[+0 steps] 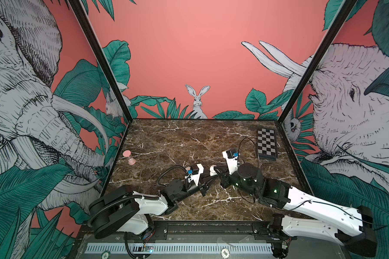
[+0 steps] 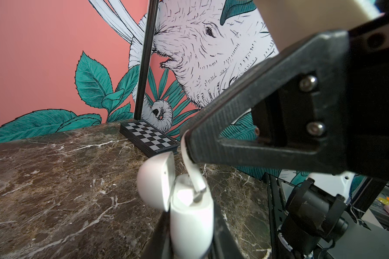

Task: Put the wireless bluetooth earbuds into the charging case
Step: 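Lower the earbud stem into the case opening with the right gripper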

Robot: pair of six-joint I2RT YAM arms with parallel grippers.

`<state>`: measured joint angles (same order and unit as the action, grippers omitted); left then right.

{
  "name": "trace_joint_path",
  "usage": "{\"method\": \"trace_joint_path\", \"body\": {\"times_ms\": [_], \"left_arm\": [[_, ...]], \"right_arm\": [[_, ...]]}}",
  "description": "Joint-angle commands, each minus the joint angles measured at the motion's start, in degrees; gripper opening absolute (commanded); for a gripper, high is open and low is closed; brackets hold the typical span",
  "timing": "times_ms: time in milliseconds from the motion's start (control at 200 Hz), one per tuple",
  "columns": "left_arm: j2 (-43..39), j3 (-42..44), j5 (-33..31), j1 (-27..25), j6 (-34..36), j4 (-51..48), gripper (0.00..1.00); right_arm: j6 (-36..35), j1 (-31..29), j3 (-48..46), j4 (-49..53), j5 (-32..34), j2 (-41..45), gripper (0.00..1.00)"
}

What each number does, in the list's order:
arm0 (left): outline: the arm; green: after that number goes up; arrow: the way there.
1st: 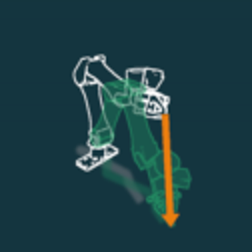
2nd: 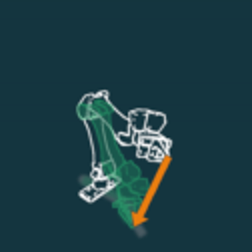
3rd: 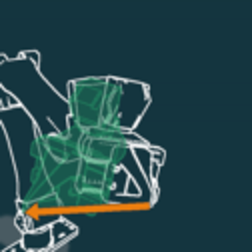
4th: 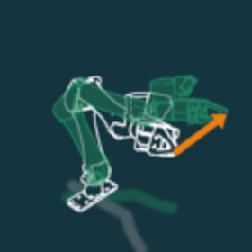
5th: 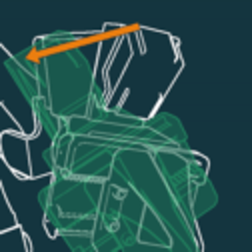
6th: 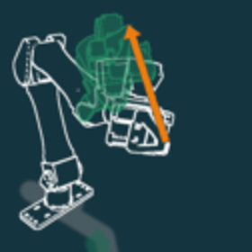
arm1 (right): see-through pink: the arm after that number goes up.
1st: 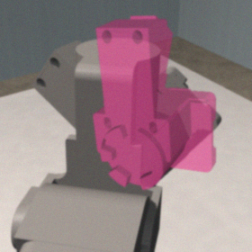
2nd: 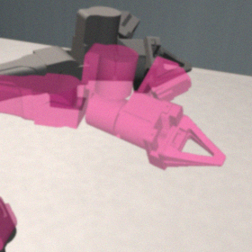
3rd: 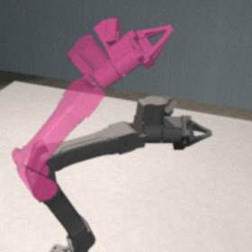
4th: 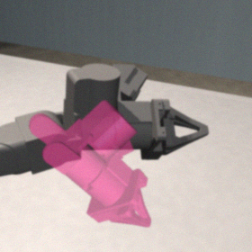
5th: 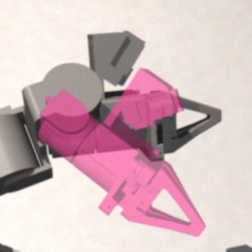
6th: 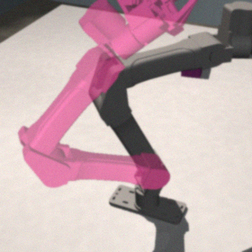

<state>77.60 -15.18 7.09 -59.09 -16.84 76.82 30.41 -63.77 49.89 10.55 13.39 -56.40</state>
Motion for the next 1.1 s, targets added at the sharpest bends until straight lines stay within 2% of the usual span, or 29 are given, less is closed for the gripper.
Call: {"method": "trace_joint_path", "body": {"times_ms": [0,260,550,755,1095], "left_arm": [[-1.9,0.8,1.8,0.3,2.3,3.5,0.00],[-1.9,0.8,2.4,0.2,3.0,3.5,0.00],[-2.2,0.8,3.2,0.2,1.6,3.5,0.00],[-3.3,1.4,1.1,0.3,1.5,3.5,0.00],[-3.9,1.3,1.1,0.3,0.9,3.5,0.00]], "right_arm": [[-1.1,-0.4,-0.7,-2.1,-1.4,1.9,0.08],[-1.8,-0.7,-1.8,-3.9,-3.2,2.5,0.08],[-2.2,-1.0,-2.7,-4.5,-1.7,2.7,0.07],[-2.2,-1.2,-3.4,-4.9,-1.9,3.4,0.07],[-2.5,-1.5,-4.2,-5.3,-2.4,4.2,0.06]]}}
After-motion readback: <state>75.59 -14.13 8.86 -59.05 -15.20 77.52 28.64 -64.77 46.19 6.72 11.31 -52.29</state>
